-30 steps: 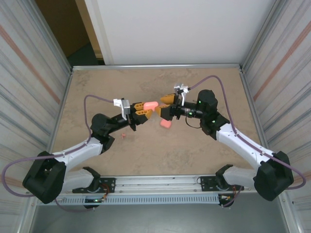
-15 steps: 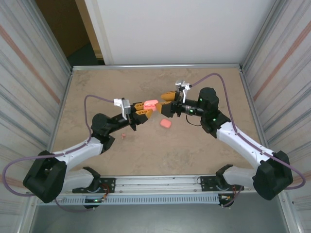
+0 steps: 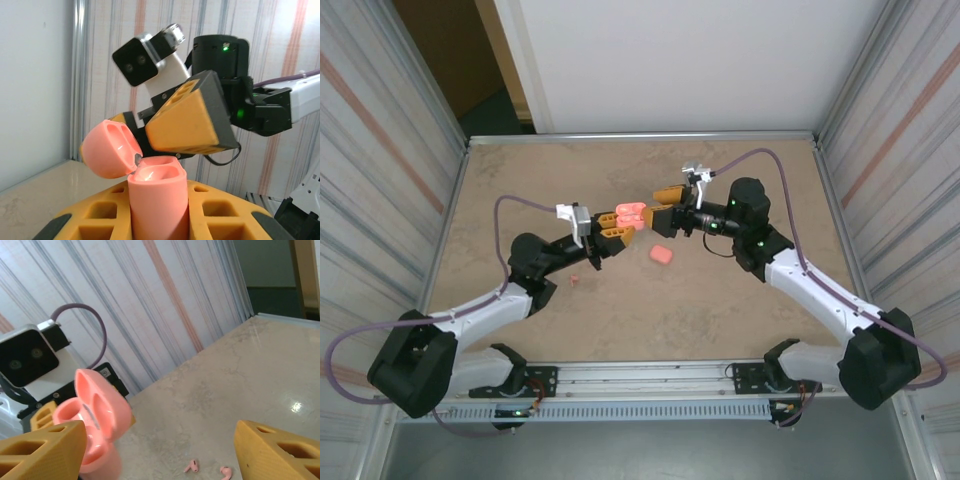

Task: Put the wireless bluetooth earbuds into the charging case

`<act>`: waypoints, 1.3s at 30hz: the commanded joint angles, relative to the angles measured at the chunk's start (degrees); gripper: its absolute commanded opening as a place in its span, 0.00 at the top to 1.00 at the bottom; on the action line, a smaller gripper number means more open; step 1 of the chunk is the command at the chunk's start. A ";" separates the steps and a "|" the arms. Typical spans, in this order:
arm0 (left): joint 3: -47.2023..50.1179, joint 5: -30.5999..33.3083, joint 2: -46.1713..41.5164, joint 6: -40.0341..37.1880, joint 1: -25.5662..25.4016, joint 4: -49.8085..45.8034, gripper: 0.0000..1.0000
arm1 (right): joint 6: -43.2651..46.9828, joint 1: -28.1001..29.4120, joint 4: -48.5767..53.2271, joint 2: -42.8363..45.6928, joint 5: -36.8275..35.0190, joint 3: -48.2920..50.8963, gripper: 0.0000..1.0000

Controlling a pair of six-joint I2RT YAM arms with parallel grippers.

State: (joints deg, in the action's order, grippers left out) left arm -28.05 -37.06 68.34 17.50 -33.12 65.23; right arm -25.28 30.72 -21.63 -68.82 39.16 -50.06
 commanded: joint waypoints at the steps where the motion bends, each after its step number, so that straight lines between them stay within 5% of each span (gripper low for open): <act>1: -0.07 3.31 -2.03 -3.05 -0.45 -3.71 1.00 | 0.37 -0.40 1.65 3.25 -0.89 -0.44 0.23; 12: 1.17 8.22 -9.69 -7.51 -0.44 -13.38 1.00 | 1.94 -0.10 7.97 2.94 -5.91 0.92 0.28; 26: 1.60 9.38 -23.67 -9.09 -0.43 -21.90 1.00 | 4.64 7.68 16.42 -15.19 -8.54 -7.35 0.40; 39: 1.13 7.00 -25.73 -7.51 -0.43 -21.55 1.00 | 7.71 17.46 23.74 -35.08 -11.69 -20.09 0.51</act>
State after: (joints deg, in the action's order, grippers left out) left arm -26.48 -28.93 43.38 9.43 -33.12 43.03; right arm -19.62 46.78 -1.32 -100.92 28.91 -67.26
